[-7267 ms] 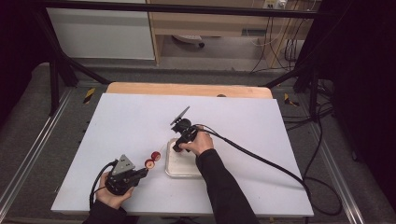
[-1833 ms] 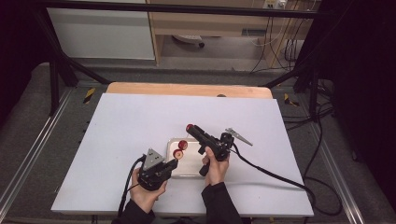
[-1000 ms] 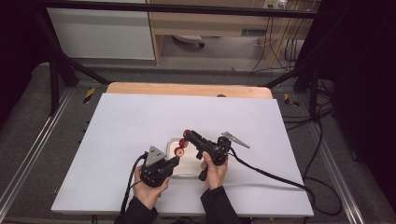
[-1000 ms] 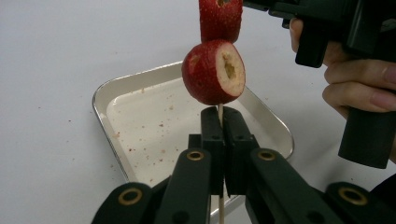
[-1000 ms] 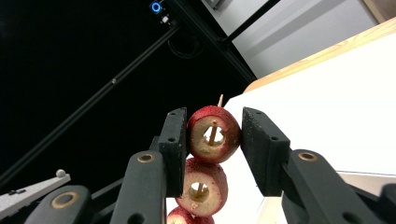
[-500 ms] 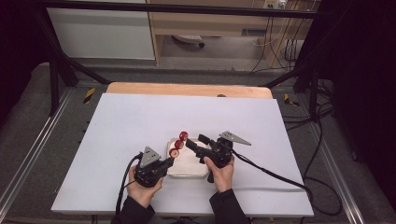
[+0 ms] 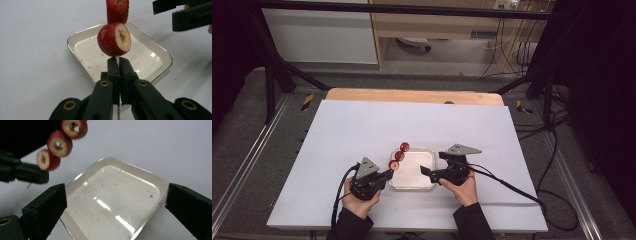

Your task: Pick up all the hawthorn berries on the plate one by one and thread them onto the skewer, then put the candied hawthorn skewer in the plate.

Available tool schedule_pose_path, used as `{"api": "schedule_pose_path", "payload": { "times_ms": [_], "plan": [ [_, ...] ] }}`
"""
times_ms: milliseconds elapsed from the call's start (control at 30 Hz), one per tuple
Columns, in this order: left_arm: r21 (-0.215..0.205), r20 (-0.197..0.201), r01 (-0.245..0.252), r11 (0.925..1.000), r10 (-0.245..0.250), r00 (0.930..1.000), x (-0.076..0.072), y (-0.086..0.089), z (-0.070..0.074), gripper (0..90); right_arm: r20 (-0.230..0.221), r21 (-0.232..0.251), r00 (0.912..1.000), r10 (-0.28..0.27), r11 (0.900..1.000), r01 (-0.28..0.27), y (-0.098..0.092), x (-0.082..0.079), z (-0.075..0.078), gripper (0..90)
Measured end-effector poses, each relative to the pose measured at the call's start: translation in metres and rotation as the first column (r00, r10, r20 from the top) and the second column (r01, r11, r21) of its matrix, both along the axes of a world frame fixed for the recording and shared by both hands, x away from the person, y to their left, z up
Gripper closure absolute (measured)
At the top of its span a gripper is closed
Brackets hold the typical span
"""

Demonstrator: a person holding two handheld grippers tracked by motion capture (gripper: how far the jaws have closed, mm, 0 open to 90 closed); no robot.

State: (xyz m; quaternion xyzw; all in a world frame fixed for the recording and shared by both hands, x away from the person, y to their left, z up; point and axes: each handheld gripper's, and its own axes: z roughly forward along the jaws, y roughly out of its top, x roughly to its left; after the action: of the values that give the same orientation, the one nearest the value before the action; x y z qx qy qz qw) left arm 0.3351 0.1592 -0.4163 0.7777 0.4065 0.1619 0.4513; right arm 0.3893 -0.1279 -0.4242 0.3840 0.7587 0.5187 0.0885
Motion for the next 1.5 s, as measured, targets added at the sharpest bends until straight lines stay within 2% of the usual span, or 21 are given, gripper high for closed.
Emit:
{"api": "schedule_pose_path", "payload": {
  "times_ms": [200,367,667,967,1200,1500],
  "plan": [
    [0.007,-0.01,0.007,0.9999,-0.007,0.9999,0.001,0.002,-0.001,88.2,-0.019,-0.111,0.9995,0.026,0.993,-0.028,-0.015,-0.002,-0.005,0.8],
    [0.017,-0.019,0.02,0.9997,-0.02,0.9996,0.003,0.003,0.0,88.2,-0.024,-0.157,0.9994,0.025,0.987,-0.029,-0.031,-0.005,-0.009,0.5],
    [0.036,-0.046,0.055,0.9978,-0.054,0.9975,0.009,0.0,0.003,88.2,-0.018,-0.189,0.9993,0.033,0.981,-0.036,-0.07,-0.016,-0.018,0.7],
    [0.088,-0.076,0.082,0.9927,-0.075,0.9943,0.024,-0.014,0.01,88.2,-0.038,-0.229,0.9992,-0.014,0.973,0.005,-0.098,-0.024,-0.03,0.6],
    [0.118,-0.099,0.097,0.9883,-0.085,0.9914,0.037,-0.027,0.012,88.2,-0.043,-0.232,0.9987,-0.029,0.973,0.019,-0.108,-0.031,-0.033,0.5],
    [0.15,-0.147,0.116,0.9818,-0.094,0.9846,0.05,-0.042,0.009,88.1,-0.046,-0.243,0.9986,-0.026,0.97,0.014,-0.109,-0.032,-0.034,0.6]
  ]
}}
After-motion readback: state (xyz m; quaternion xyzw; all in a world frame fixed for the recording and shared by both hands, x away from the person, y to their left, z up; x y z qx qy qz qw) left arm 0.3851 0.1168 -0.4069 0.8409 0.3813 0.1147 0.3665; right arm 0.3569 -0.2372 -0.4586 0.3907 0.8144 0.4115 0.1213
